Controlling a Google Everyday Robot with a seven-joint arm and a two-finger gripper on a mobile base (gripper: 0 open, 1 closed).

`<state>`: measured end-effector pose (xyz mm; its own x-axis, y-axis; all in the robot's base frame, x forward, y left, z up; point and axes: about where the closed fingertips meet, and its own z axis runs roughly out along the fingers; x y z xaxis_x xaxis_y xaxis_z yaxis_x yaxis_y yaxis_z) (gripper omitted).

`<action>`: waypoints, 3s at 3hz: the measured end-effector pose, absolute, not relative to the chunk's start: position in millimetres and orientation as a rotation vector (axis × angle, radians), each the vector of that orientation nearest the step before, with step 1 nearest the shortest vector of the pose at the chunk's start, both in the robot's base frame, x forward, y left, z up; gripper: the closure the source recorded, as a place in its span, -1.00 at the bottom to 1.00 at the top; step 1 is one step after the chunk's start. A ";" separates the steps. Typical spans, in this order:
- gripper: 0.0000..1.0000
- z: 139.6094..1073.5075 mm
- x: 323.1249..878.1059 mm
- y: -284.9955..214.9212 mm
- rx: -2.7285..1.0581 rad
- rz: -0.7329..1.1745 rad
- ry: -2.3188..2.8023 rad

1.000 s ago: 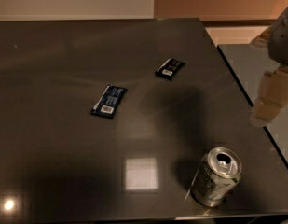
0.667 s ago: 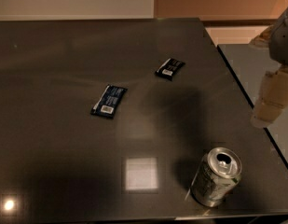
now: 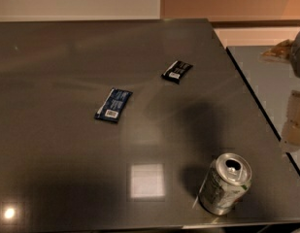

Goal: Move 7up can near rxbar chocolate

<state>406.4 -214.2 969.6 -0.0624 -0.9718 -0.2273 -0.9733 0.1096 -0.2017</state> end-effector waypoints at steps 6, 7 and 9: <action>-1.00 903.4 309.7 -141.0 -2.264 0.494 1.683; -0.63 900.9 305.6 -134.6 -2.279 0.531 1.654; 0.30 910.0 317.8 -135.3 -2.232 0.545 1.649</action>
Offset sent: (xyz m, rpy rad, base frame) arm -0.0721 0.0378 -0.0628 0.0985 0.1926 0.2953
